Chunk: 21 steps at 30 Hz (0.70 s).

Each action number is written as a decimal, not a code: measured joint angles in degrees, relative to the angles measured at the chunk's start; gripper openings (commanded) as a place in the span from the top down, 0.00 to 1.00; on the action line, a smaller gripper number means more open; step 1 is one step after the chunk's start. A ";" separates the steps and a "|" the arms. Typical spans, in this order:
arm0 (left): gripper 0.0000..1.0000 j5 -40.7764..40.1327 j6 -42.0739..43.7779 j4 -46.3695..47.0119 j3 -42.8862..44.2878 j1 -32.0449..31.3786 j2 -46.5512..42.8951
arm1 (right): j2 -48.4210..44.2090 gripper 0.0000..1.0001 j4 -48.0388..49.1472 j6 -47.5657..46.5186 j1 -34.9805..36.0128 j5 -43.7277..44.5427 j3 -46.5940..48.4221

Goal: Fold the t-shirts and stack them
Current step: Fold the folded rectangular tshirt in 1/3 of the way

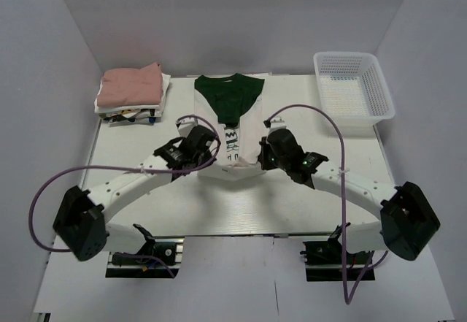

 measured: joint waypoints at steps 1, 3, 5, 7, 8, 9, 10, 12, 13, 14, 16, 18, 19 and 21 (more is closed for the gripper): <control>1.00 -0.94 0.11 0.04 1.95 1.01 2.21 | 1.53 1.00 0.63 -0.66 -0.07 1.81 1.77; 1.00 -2.16 0.79 0.15 5.86 3.21 6.47 | 4.70 1.00 2.75 -1.86 -0.44 5.01 5.31; 1.00 -2.69 2.05 1.31 8.39 5.29 9.20 | 7.89 1.00 4.66 -2.99 -0.98 7.10 8.52; 1.00 -2.64 3.32 2.34 10.47 7.37 11.26 | 11.32 1.00 6.08 -3.93 -1.81 8.41 11.37; 1.00 -2.67 3.76 2.89 11.17 8.00 11.96 | 12.92 1.00 6.47 -4.28 -2.25 8.90 12.57; 1.00 -2.56 4.48 3.17 12.22 8.94 12.98 | 14.60 1.00 6.91 -4.61 -2.75 9.33 13.88; 1.00 -2.47 5.27 3.63 13.29 9.60 14.21 | 16.28 1.00 7.39 -5.01 -3.26 9.64 15.10; 1.00 -2.23 6.80 4.63 16.26 10.99 17.55 | 19.15 1.00 8.31 -5.51 -4.37 10.01 16.98; 1.00 -2.03 7.54 5.07 17.81 11.56 19.30 | 20.28 1.00 8.66 -5.64 -4.85 10.14 17.75; 1.00 -1.84 8.17 5.44 19.10 12.11 20.87 | 21.57 1.00 8.90 -5.81 -5.35 10.23 18.67; 1.00 -0.92 9.49 6.69 21.49 13.25 23.96 | 24.02 1.00 8.98 -6.34 -6.45 10.19 20.90; 1.00 -0.24 10.58 7.89 22.67 14.29 26.16 | 27.02 1.00 9.31 -6.80 -7.50 9.81 23.98; 1.00 0.13 10.95 7.74 23.41 14.80 27.17 | 28.50 1.00 9.44 -6.95 -8.00 9.44 25.42; 1.00 0.50 11.39 7.76 25.42 15.91 29.68 | 31.67 1.00 9.35 -7.13 -9.01 8.48 28.33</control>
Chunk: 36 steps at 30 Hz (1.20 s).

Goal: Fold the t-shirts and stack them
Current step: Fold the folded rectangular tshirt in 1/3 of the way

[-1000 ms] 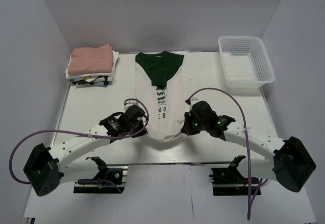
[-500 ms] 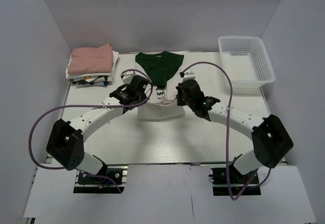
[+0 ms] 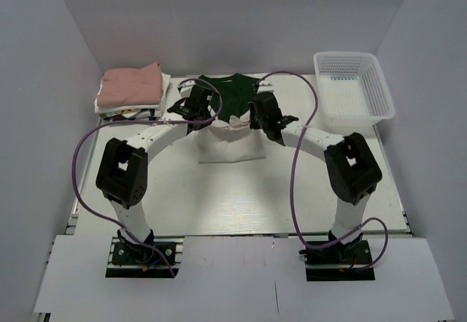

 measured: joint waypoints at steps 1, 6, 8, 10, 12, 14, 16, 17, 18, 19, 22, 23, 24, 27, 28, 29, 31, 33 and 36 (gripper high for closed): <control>1.00 0.20 0.11 0.02 1.20 0.61 1.38 | 1.68 1.00 -0.13 -0.09 -0.46 -0.50 1.53; 0.34 0.79 1.36 1.38 4.66 3.56 7.39 | 8.57 0.41 -0.87 0.94 -2.62 -2.78 7.32; 0.10 1.90 2.27 3.02 6.47 4.68 10.34 | 10.71 0.11 -0.79 1.25 -3.43 -3.43 9.09; 0.02 3.26 3.48 3.89 7.93 5.51 12.50 | 12.37 0.10 -1.97 1.07 -4.17 -4.68 11.30; 0.02 4.35 4.46 4.46 8.46 6.21 13.18 | 12.85 0.10 -2.34 1.25 -4.68 -5.97 12.48; 0.00 4.85 5.40 4.76 7.93 6.45 12.37 | 11.76 0.10 -1.90 1.44 -4.98 -7.04 11.52; 0.00 5.16 5.86 6.58 4.68 6.45 9.38 | 8.26 0.10 0.42 1.70 -4.96 -9.66 6.40; 0.00 5.44 6.05 7.26 1.84 6.45 6.95 | 5.88 0.10 0.98 1.81 -4.85 -11.58 2.99; 0.00 5.75 5.99 7.28 -0.92 6.45 4.35 | 3.89 0.10 1.18 1.88 -4.83 -13.53 0.46; 0.00 6.05 5.79 6.88 -3.89 6.45 1.22 | 1.70 0.10 2.29 1.88 -4.68 -16.59 -2.60; 0.00 6.99 5.03 6.45 -9.44 6.45 -5.42 | 0.68 0.10 4.37 1.95 -4.24 -22.03 -4.24; 0.00 7.43 4.83 6.43 -11.19 6.38 -7.32 | 1.03 0.10 5.31 1.99 -4.00 -23.63 -4.22; 0.00 7.82 4.50 6.21 -12.72 6.32 -8.90 | 1.57 0.10 5.92 2.14 -3.78 -25.27 -3.91; 0.00 8.90 3.69 5.01 -15.67 6.32 -11.02 | 5.84 0.10 7.39 2.99 -3.37 -28.96 -0.22; 0.00 9.11 3.43 4.42 -16.15 6.29 -11.06 | 8.28 0.10 7.54 3.54 -3.30 -29.94 2.43; 0.00 9.33 3.26 3.85 -16.52 6.27 -11.06 | 10.73 0.10 7.63 3.91 -3.32 -30.40 5.11; 0.00 9.68 2.99 2.51 -17.03 6.27 -11.06 | 16.46 0.10 7.06 5.38 -3.54 -30.95 11.76; 0.00 9.79 2.78 1.60 -17.38 6.25 -11.08 | 20.72 0.10 7.80 6.91 -3.91 -30.67 16.31; 0.00 9.79 2.69 0.85 -18.49 6.16 -11.91 | 24.87 0.10 7.96 9.22 -4.87 -29.11 20.57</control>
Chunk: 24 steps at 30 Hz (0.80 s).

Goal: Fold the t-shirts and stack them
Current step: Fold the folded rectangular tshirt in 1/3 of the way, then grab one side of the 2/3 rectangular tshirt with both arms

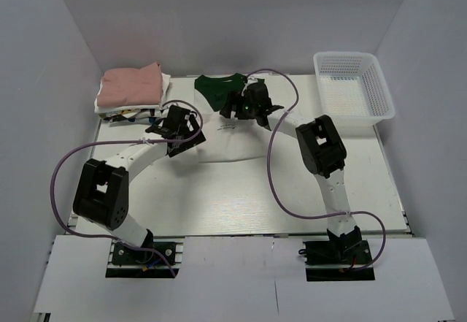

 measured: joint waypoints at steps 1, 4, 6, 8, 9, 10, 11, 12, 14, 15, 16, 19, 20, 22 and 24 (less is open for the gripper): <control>0.00 0.00 -0.04 -0.20 -0.48 0.00 -0.46 | 1.49 0.10 -0.17 0.50 -0.39 0.68 2.14; 0.00 0.00 0.09 -0.81 -1.18 0.00 -1.57 | 2.56 0.10 -1.20 1.38 -1.66 2.69 5.29; 0.00 0.11 0.35 -0.90 -1.53 -0.02 -2.19 | 0.28 0.10 -0.13 1.31 -2.29 3.91 2.80; 0.00 0.90 0.85 -0.31 -1.81 0.00 -2.38 | -4.79 0.10 0.42 1.22 -2.95 4.76 -3.67; 0.00 1.36 1.25 0.15 -1.95 -0.02 -2.38 | -7.69 0.10 0.85 1.14 -3.19 5.20 -7.17; 0.00 2.05 1.60 0.55 -2.05 -0.11 -2.27 | -11.65 0.10 1.73 1.01 -3.32 5.46 -12.17; 0.00 2.71 1.88 0.94 -2.19 -0.20 -2.21 | -15.30 0.10 2.05 0.87 -3.34 5.64 -16.35; 0.00 3.37 2.19 1.46 -2.32 -0.28 -1.99 | -18.97 0.10 2.23 0.74 -3.34 5.68 -20.22; 0.00 4.98 2.64 2.64 -2.36 -0.50 -0.90 | -25.09 0.10 2.23 0.44 -3.37 6.14 -26.51; 0.00 5.92 2.73 3.28 -2.36 -0.55 -0.04 | -27.82 0.10 2.08 0.35 -3.37 6.58 -29.22; 0.02 6.91 2.91 3.93 -2.38 -0.55 1.01 | -30.18 0.10 2.01 0.28 -3.37 6.97 -31.78; 0.10 9.29 3.15 5.88 -3.32 -0.59 3.72 | -35.06 0.10 1.31 0.04 -3.56 7.52 -38.25; 0.15 9.94 3.19 6.23 -3.76 -0.59 4.39 | -35.78 0.10 0.55 -0.04 -3.69 7.67 -39.82; 0.23 11.15 3.28 6.62 -4.70 -0.55 5.55 | -35.93 0.10 -1.22 -0.20 -3.80 7.65 -41.59; 0.34 11.93 3.39 7.30 -5.18 -0.50 5.99 | -35.54 0.10 -3.34 -0.52 -4.02 7.23 -42.27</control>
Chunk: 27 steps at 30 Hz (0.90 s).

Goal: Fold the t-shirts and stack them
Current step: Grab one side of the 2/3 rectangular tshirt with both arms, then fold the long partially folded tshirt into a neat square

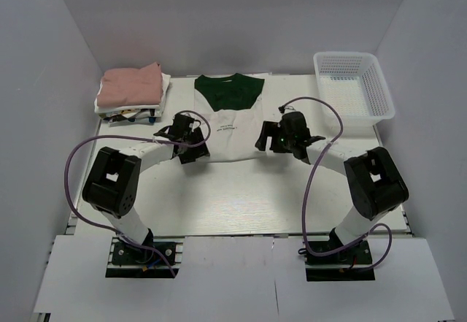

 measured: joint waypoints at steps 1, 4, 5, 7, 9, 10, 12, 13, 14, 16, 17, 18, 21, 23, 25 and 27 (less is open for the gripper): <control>0.36 0.44 0.11 0.46 0.00 0.09 0.15 | 0.33 0.10 -0.66 -0.13 -0.07 -0.50 -0.04; 0.48 1.03 0.17 0.94 -0.22 0.09 0.59 | 1.60 0.10 -0.81 -0.22 -0.11 -2.23 -0.04; 0.52 1.11 0.13 1.05 -0.31 0.09 0.85 | 2.25 0.12 -0.76 -0.15 -0.11 -2.99 -0.04; 0.65 1.36 0.20 1.70 -0.59 0.09 1.14 | 3.78 0.18 -0.81 -0.04 -0.11 -4.48 -0.04; 0.78 1.86 0.04 2.16 -0.85 0.15 1.49 | 4.72 0.22 -0.24 0.31 -0.09 -6.25 0.35; 0.80 2.08 -0.02 2.32 -0.85 0.15 1.60 | 5.03 0.22 -0.22 0.55 -0.09 -6.91 0.37; 0.86 2.40 0.04 2.78 -1.07 0.15 1.64 | 5.31 0.29 0.33 0.85 -0.09 -7.98 0.37; 0.95 2.40 0.02 3.15 -1.31 0.15 1.55 | 5.42 0.47 0.52 1.07 -0.09 -8.37 0.26; 1.00 2.45 -0.11 3.48 -1.57 0.17 1.49 | 5.55 0.59 0.68 1.16 -0.09 -8.55 0.07; 1.00 2.43 -0.26 3.93 -1.92 0.20 1.33 | 5.95 0.87 0.48 1.92 -0.11 -8.68 -0.48; 1.00 2.43 -0.28 4.07 -1.99 0.20 1.29 | 6.32 0.93 0.22 1.95 -0.11 -8.68 -0.57; 1.00 2.43 -0.31 4.11 -2.03 0.20 1.27 | 6.62 1.00 -0.04 2.45 -0.09 -8.66 -0.61; 1.00 2.43 -0.28 4.20 -2.54 0.00 0.66 | 6.45 1.00 -0.31 3.13 -0.09 -8.57 -0.94; 1.00 2.89 -0.24 4.04 -3.50 -0.31 -0.44 | 5.46 1.00 -1.38 2.91 -0.04 -8.52 -1.49; 1.00 4.22 -0.22 3.37 -5.44 -0.61 -2.71 | 3.06 1.00 -3.02 2.34 0.07 -8.57 -2.95; 1.00 6.05 -0.24 1.99 -7.91 -1.07 -6.67 | -1.27 1.00 -4.76 1.95 0.35 -8.74 -5.40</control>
